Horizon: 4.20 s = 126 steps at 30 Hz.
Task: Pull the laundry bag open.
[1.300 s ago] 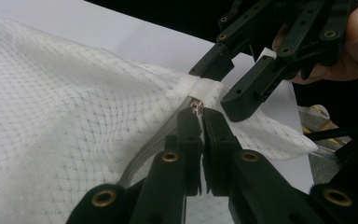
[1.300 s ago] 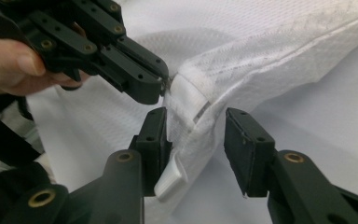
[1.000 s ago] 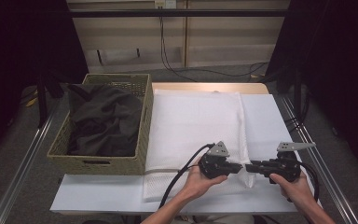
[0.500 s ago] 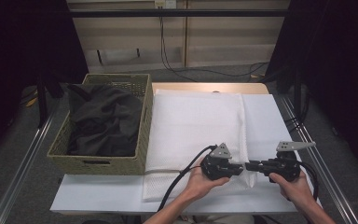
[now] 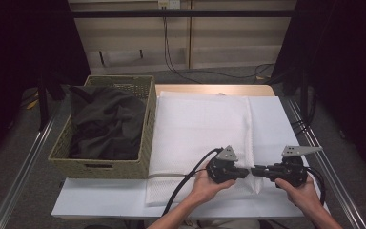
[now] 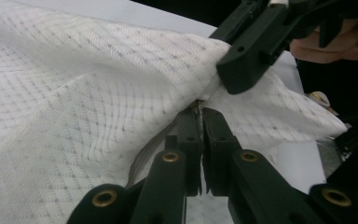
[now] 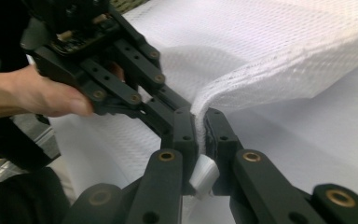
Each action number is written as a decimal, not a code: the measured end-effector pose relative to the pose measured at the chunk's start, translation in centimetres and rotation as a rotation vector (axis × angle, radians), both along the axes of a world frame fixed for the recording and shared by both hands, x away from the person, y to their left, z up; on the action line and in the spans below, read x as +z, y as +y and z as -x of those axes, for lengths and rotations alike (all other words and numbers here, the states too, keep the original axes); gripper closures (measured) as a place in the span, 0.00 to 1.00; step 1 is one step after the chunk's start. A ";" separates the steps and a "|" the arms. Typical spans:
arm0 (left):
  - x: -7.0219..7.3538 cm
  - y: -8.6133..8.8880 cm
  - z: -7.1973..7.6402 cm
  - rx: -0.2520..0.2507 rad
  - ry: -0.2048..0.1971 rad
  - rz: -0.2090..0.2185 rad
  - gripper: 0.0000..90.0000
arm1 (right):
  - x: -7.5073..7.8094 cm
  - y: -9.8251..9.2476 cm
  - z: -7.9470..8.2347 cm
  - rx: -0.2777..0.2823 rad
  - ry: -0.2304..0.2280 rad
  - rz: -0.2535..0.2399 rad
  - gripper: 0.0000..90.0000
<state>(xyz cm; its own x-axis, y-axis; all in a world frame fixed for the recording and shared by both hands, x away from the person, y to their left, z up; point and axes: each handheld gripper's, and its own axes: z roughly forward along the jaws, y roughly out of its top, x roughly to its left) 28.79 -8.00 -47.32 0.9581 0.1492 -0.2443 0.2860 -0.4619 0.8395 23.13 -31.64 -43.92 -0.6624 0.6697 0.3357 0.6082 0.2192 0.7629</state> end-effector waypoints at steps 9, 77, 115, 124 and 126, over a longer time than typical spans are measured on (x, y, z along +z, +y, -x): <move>0.5 0.5 0.3 -0.015 -0.009 -0.036 0.96 | 0.2 -0.1 0.4 -0.020 -0.010 0.013 0.94; 1.6 7.6 0.9 0.024 -0.010 -0.124 0.96 | -0.1 -1.2 1.7 -0.099 0.018 0.047 0.96; 1.9 10.5 0.7 0.059 -0.005 -0.168 0.96 | -0.1 -1.7 1.7 -0.125 0.011 0.063 0.96; 2.0 11.5 0.8 0.080 -0.004 -0.166 0.96 | -0.1 -2.1 1.9 -0.133 0.009 0.061 0.96; 2.0 11.7 0.8 0.081 -0.002 -0.165 0.96 | -0.1 -2.1 1.9 -0.134 0.012 0.063 0.96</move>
<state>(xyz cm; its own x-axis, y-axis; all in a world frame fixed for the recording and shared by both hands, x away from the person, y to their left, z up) 27.98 3.74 -45.32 0.9418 0.2639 -0.2082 0.3263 -0.5691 0.7548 21.21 -33.73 -44.03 -0.5619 0.7717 0.2979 0.6441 0.1823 0.7429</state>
